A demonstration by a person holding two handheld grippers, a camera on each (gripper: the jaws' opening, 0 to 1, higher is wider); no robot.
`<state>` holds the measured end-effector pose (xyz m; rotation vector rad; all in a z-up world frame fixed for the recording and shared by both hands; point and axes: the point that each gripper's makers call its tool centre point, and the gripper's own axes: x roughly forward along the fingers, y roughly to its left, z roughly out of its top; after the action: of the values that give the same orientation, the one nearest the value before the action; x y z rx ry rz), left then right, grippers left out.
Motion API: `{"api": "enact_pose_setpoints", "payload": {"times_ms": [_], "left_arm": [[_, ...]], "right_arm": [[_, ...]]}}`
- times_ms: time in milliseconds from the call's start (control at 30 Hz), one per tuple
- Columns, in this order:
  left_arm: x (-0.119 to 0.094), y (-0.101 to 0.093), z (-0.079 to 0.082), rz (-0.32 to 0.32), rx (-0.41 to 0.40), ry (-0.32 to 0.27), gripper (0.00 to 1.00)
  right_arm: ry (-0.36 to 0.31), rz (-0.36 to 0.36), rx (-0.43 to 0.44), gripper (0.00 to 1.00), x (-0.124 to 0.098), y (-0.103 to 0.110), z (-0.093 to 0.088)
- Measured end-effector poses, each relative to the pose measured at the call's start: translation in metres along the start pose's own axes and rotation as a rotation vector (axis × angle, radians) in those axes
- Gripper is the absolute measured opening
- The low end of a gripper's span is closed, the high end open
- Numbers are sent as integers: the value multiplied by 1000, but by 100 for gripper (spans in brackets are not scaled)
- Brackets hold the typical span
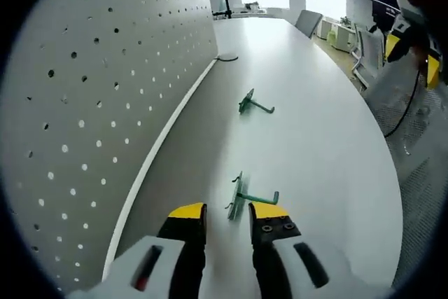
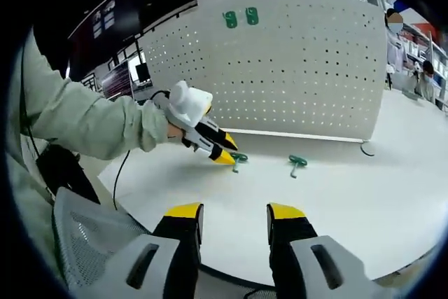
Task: Insert the hook assembly into the mounting plate slot until the hook locks in place.
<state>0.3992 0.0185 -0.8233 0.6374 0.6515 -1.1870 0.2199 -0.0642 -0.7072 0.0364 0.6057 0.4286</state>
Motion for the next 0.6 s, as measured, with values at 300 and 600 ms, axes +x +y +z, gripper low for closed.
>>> {"api": "enact_pose_setpoints", "payload": {"times_ms": [300,600], "left_arm": [[5,2,-1,-12,-20,-5,21],[5,-3,0,-17,-26,-6,15]], "right_arm": [[-2,-4,-2,35,1,-1,0],[-5,-5,0,34,1,-1,0]]}}
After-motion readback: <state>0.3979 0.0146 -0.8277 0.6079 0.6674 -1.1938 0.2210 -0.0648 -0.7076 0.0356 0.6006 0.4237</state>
